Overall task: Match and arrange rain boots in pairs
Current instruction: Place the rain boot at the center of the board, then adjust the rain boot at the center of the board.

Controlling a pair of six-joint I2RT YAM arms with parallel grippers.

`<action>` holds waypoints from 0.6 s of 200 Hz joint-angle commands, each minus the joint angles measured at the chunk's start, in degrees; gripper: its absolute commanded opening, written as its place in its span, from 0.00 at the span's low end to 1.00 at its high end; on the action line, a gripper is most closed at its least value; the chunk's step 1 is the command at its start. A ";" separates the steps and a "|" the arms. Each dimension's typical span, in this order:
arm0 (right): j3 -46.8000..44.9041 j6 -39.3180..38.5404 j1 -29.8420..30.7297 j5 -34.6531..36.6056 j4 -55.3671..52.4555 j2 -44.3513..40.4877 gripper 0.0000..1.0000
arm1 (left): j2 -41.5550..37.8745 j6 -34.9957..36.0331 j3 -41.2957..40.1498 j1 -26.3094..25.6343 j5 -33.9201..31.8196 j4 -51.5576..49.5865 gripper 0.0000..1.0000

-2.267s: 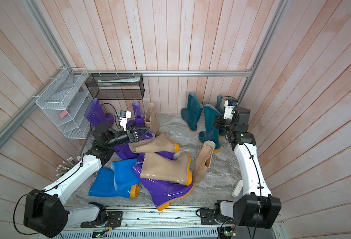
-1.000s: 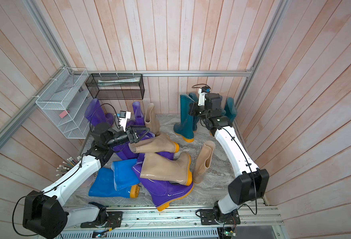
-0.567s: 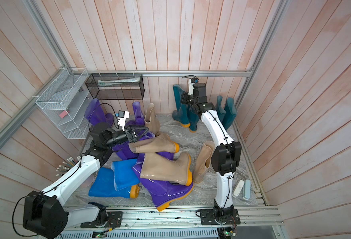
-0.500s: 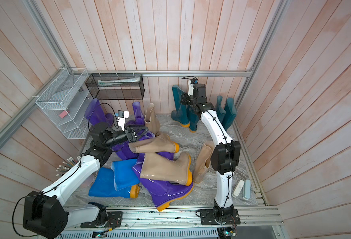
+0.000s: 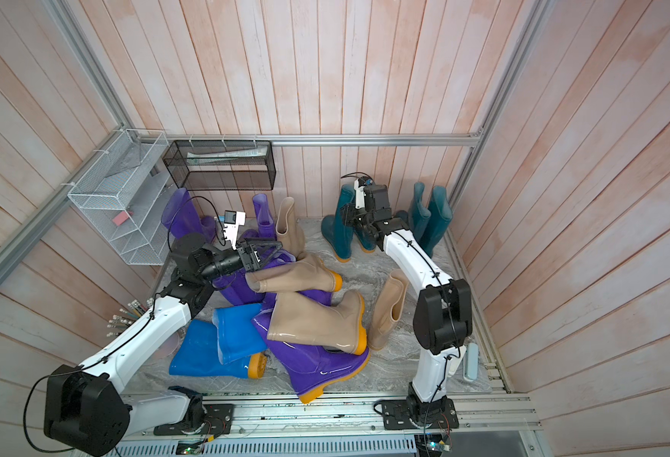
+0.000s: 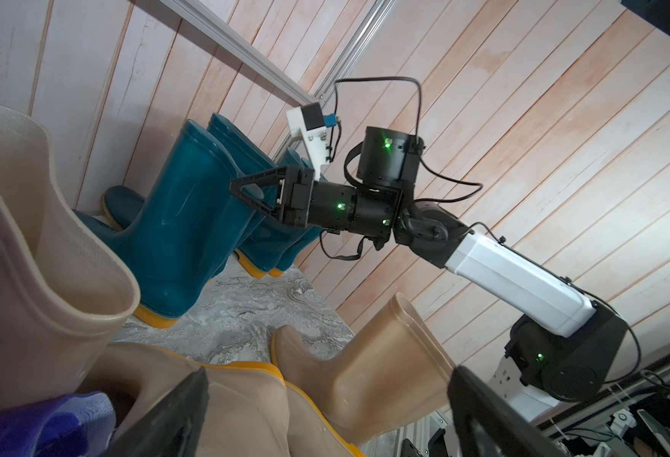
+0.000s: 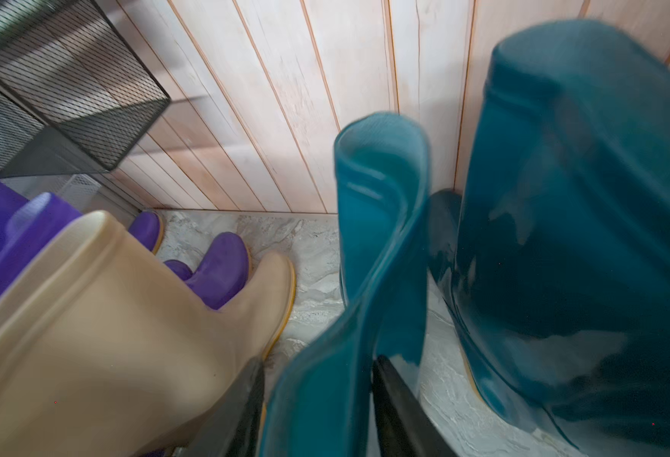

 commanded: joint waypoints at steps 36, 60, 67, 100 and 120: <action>6.74 -9.63 -1.61 11.29 -7.85 -6.78 0.68 | -0.05 -0.40 0.29 0.20 0.69 1.70 0.97; 12.95 -11.69 -4.88 10.50 -13.99 -2.78 0.74 | 0.04 -0.47 0.27 0.25 0.68 1.78 0.97; 14.98 -12.87 -5.45 10.25 -15.61 -1.05 0.76 | 0.13 -0.49 0.33 0.19 0.73 1.78 0.97; 26.03 -17.16 -7.30 7.39 -23.02 8.14 0.78 | 0.32 -0.40 0.28 0.10 0.67 1.76 0.97; 31.18 -18.49 -8.54 3.85 -25.50 12.93 0.78 | 0.45 -0.23 0.27 0.12 0.63 1.56 0.97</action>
